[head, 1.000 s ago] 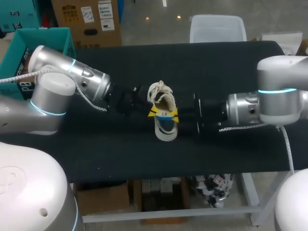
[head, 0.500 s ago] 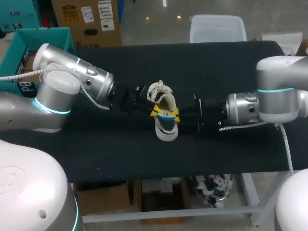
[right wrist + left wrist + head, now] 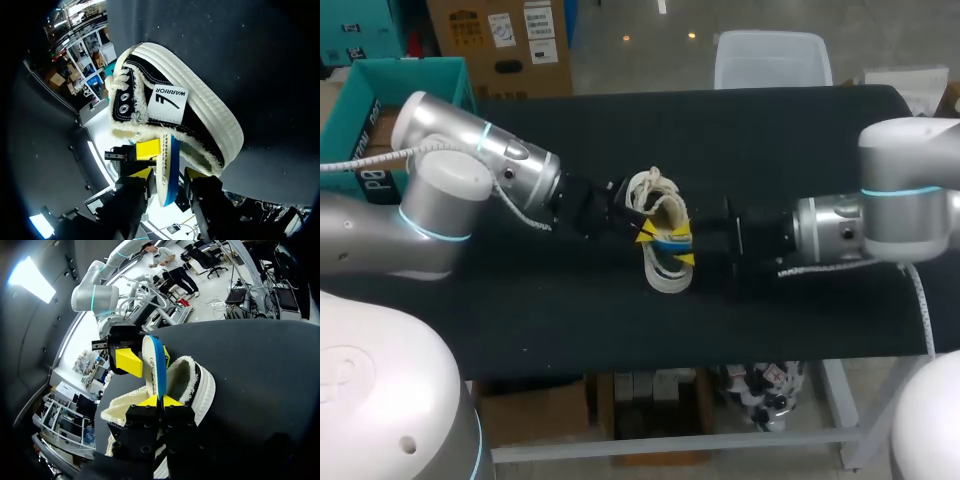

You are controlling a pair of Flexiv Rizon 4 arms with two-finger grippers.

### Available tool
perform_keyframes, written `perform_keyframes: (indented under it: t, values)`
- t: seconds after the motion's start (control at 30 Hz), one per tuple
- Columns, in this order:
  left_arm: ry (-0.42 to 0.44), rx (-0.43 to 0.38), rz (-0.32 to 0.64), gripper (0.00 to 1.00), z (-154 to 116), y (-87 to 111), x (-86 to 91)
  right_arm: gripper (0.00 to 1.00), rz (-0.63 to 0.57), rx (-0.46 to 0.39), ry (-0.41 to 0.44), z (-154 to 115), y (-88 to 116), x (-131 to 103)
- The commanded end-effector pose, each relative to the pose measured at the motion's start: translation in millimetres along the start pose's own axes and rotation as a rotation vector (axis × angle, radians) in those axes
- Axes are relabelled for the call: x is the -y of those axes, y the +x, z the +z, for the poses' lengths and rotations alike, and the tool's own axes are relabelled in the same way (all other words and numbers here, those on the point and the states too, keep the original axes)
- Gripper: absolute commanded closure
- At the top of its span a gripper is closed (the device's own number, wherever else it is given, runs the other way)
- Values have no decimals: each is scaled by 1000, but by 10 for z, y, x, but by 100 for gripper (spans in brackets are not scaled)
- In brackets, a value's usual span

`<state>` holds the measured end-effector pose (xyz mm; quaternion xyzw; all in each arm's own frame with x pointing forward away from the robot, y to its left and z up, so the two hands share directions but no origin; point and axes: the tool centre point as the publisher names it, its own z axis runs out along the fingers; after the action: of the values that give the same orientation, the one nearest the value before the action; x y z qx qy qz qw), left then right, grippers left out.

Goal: Open the shoe tongue, take the insole out of the shoe, put the insole back into the shoe, and pack the shoe into the shoebox

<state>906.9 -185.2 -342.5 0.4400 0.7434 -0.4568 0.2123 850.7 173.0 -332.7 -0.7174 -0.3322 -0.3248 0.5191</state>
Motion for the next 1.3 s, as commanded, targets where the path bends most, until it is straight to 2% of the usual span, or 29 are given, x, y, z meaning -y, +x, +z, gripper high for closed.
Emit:
perform_keyframes:
  t: [0.03,0.2,0.23,0.27,0.3,0.37,0.43,0.57,0.6,0.63,0.67,0.73,0.77,0.87,0.9,0.93,0.97,1.0,1.3]
  values:
    - [-9,6,-4,100,14,24,10,100,-2,-1,-9,-28,-9,52]
    - [-6,2,-13,100,5,39,32,100,3,3,-6,-7,-19,12]
    - [-5,1,-12,90,-4,45,63,100,5,5,-5,-3,-21,-1]
    - [0,0,-10,73,-15,49,84,100,6,5,-5,-3,-23,-8]
    - [5,2,-9,61,-28,50,104,100,6,5,-5,-3,-25,-13]
    - [12,9,-2,42,-55,46,149,100,7,6,-5,-5,-26,-15]
    - [18,12,6,44,-63,38,189,100,5,7,-9,-8,-26,-15]
    - [28,15,9,60,-44,29,233,100,0,9,-13,-11,-25,-15]
    - [29,15,9,66,-33,25,233,100,1,10,-14,-6,-27,-22]
    - [31,14,6,79,-23,18,224,100,1,12,-14,-3,-30,-29]
    - [33,13,5,87,-9,18,223,100,1,12,-13,-1,-32,-37]
    - [38,6,0,95,19,15,205,100,1,15,-12,2,-32,-50]
    - [38,3,-2,94,33,12,194,100,0,15,-11,2,-29,-59]
    - [32,-5,-14,78,71,0,156,100,2,15,-8,4,-12,-95]
    - [29,-5,-17,78,82,-2,147,100,3,14,-6,7,-9,-106]
    - [28,-5,-22,82,91,-7,132,100,5,14,-3,11,-5,-118]
    - [11,-8,-30,94,102,-15,107,100,5,15,-1,17,-3,-137]
    - [8,-7,-32,100,108,-17,94,100,6,15,2,21,-2,-148]
    - [-29,-16,-66,100,130,-2,-61,100,50,36,21,70,-40,-379]
